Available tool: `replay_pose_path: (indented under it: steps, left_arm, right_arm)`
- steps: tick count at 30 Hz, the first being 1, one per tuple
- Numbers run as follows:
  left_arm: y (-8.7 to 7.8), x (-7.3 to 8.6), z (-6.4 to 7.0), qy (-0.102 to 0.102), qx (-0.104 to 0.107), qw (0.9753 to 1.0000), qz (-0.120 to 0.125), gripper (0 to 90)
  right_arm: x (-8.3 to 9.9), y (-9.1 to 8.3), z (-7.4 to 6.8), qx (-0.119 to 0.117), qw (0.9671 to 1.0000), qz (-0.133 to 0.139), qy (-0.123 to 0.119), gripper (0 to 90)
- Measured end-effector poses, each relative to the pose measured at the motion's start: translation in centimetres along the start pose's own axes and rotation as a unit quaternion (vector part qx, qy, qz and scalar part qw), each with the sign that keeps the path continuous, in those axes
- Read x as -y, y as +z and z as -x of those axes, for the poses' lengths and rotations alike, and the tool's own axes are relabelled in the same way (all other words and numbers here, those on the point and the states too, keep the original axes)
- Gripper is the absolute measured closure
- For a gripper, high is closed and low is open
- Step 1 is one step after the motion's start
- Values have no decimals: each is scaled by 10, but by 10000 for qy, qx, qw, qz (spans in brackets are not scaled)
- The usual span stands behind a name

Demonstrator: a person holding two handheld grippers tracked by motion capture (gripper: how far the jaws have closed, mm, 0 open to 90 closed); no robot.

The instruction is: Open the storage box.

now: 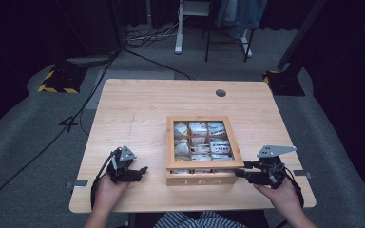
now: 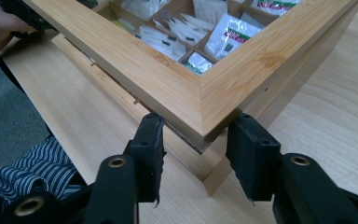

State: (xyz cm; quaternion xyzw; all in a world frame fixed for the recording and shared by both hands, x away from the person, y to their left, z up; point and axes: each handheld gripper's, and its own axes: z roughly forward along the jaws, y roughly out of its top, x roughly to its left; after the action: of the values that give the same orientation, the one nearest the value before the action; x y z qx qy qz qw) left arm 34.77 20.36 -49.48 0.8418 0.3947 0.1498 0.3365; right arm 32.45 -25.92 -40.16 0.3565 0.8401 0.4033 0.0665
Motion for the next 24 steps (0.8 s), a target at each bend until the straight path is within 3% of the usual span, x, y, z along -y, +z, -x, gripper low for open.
replay_pose_path:
  steps: [11,24]
  left_arm:
    - [-11,-5,8,-2,96,9996,277,299]
    - [-14,-9,12,114,91,9996,243,312]
  right_arm:
    - [-13,-13,2,23,9996,268,87,644]
    - [-34,-24,6,52,9982,592,97,679]
